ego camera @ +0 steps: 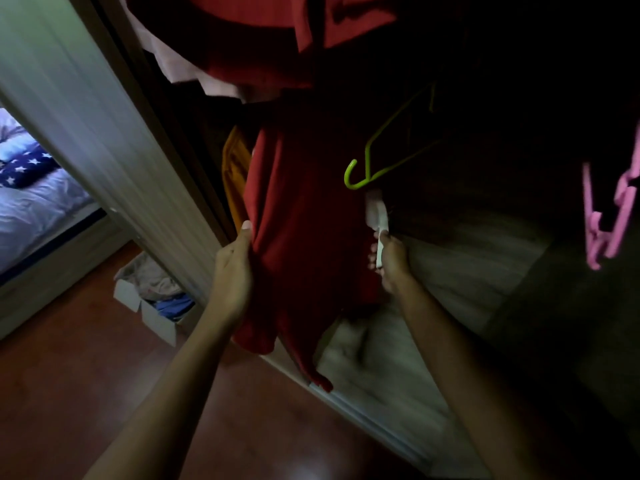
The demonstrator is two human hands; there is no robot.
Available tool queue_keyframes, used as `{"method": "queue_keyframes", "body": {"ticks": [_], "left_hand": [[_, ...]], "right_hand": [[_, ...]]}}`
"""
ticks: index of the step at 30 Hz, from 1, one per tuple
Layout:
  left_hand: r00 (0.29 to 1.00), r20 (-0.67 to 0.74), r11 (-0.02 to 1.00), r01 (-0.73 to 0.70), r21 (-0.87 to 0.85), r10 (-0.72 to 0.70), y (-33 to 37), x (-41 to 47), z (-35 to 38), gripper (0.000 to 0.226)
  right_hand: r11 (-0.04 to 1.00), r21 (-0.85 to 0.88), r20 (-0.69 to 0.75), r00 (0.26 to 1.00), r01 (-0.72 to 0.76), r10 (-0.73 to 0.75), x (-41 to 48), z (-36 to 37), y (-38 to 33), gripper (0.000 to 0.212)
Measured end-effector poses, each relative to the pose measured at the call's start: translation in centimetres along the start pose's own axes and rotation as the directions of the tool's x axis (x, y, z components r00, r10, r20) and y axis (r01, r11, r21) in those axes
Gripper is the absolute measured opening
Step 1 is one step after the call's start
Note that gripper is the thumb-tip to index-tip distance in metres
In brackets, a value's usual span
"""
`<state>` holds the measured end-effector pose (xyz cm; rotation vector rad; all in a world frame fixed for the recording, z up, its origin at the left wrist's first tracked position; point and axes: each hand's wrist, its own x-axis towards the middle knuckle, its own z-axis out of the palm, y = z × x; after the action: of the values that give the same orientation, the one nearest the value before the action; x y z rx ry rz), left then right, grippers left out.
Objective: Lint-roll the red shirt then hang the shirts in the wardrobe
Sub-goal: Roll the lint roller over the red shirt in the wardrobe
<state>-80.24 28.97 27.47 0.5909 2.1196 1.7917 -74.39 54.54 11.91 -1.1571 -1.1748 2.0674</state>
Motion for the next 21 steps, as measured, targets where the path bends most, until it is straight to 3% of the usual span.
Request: {"method": "queue_keyframes", "body": {"ticks": [6, 10, 13, 17, 21], "left_hand": [[0.997, 0.052, 0.997, -0.054, 0.056, 0.051, -0.5, 0.5, 0.5, 0.047], [0.991, 0.110, 0.996, -0.080, 0.046, 0.075, -0.8, 0.6, 0.6, 0.062], [0.981, 0.159, 0.992, -0.120, 0.038, 0.112, -1.8, 1.6, 0.9, 0.060], [0.949, 0.272, 0.985, -0.170, 0.008, 0.162, -3.9, 2.8, 1.6, 0.064], [0.901, 0.373, 0.969, -0.248, 0.023, 0.222, -5.5, 2.2, 2.3, 0.056]], "right_hand": [[0.985, -0.166, 0.213, 0.974, -0.047, 0.082, -2.3, -0.3, 6.0, 0.028], [0.930, -0.356, 0.278, 0.940, -0.088, 0.196, -6.0, -1.1, 10.8, 0.025], [0.890, -0.446, 0.301, 0.921, -0.094, 0.248, -9.0, -1.8, 13.2, 0.026], [0.898, -0.427, 0.202, 0.957, -0.106, 0.209, -12.6, -2.4, 15.2, 0.027], [0.937, -0.348, -0.083, 0.997, -0.021, -0.008, -16.8, -2.7, 16.1, 0.022]]}}
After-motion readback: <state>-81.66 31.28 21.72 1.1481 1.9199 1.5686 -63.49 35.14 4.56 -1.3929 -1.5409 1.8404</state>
